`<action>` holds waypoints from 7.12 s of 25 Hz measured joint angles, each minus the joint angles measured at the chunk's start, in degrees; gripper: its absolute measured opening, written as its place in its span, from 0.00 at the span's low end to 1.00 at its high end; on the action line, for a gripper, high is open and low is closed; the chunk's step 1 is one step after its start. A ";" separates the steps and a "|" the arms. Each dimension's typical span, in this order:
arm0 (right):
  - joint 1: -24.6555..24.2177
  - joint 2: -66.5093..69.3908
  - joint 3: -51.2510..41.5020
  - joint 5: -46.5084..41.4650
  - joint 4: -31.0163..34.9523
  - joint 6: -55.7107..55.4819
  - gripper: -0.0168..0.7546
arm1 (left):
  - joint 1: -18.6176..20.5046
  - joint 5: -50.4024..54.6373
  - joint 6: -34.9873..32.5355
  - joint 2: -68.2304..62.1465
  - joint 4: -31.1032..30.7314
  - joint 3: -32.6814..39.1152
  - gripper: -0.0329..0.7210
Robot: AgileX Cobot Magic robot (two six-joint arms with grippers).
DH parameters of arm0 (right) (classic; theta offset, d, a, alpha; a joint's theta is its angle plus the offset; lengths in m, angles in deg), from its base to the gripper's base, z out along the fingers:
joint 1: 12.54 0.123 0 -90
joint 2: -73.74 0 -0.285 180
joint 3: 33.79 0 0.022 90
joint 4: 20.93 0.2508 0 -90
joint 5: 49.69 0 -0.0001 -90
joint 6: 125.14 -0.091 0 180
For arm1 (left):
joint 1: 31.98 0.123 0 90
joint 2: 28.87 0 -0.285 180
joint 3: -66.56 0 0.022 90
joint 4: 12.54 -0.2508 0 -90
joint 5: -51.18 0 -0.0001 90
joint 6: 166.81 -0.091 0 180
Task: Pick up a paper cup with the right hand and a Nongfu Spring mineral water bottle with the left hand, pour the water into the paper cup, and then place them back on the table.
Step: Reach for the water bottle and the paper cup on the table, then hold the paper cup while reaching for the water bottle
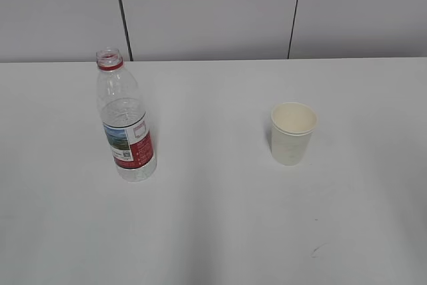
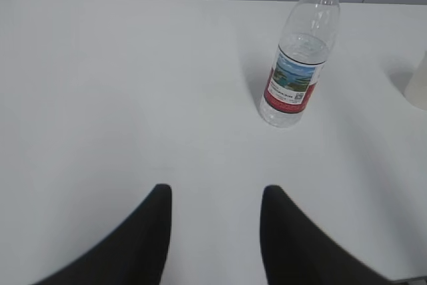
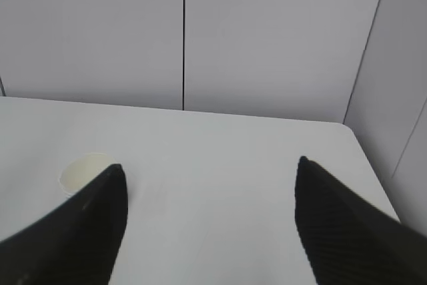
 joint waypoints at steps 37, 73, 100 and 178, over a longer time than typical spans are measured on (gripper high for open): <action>0.00 45.28 -14.27 59.94 4.58 -5.42 0.77 | -7.63 -72.30 -13.32 -44.94 14.04 9.40 0.41; 0.00 75.86 -17.24 92.77 -0.59 -5.53 0.77 | -21.04 -118.15 0.93 -84.71 -13.42 21.70 0.41; 0.00 78.77 -21.15 93.05 -0.99 -5.10 0.77 | -21.04 -126.76 4.38 -105.21 -11.22 15.95 0.85; 1.40 115.76 18.35 93.26 -18.97 -7.19 0.83 | -21.04 -126.73 4.54 -118.34 -17.14 -1.75 0.83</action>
